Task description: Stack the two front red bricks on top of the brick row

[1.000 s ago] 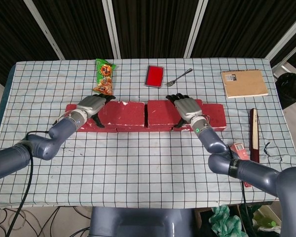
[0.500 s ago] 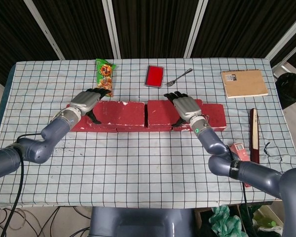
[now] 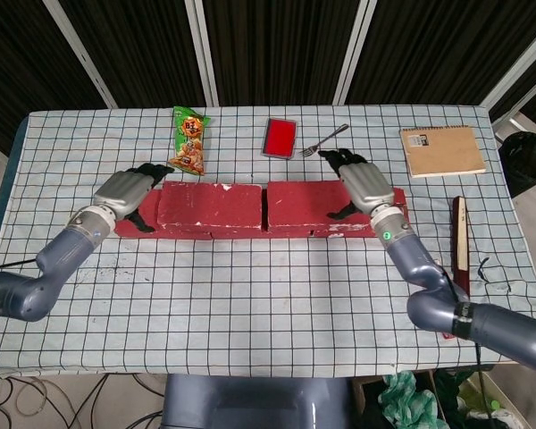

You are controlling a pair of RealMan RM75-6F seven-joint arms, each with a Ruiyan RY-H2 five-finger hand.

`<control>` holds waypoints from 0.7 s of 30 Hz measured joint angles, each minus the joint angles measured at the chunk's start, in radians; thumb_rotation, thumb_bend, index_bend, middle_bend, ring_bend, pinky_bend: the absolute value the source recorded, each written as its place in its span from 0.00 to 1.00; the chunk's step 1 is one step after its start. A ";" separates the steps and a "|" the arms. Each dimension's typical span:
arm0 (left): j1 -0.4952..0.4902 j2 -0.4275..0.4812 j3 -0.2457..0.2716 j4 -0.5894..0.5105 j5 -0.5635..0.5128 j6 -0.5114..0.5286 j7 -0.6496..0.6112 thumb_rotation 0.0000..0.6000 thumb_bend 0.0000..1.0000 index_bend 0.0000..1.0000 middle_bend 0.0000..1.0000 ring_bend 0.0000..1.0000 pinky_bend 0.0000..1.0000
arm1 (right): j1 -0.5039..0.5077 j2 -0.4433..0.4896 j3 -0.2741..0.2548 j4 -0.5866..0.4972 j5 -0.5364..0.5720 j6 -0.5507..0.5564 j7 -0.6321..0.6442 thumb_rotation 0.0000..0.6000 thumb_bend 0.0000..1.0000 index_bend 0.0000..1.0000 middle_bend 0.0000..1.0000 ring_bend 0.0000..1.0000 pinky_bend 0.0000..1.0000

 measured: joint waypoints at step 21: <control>0.053 -0.034 0.120 -0.001 -0.165 0.019 0.212 1.00 0.09 0.09 0.07 0.00 0.12 | -0.144 0.144 0.010 -0.071 -0.019 0.080 0.053 1.00 0.00 0.05 0.07 0.03 0.11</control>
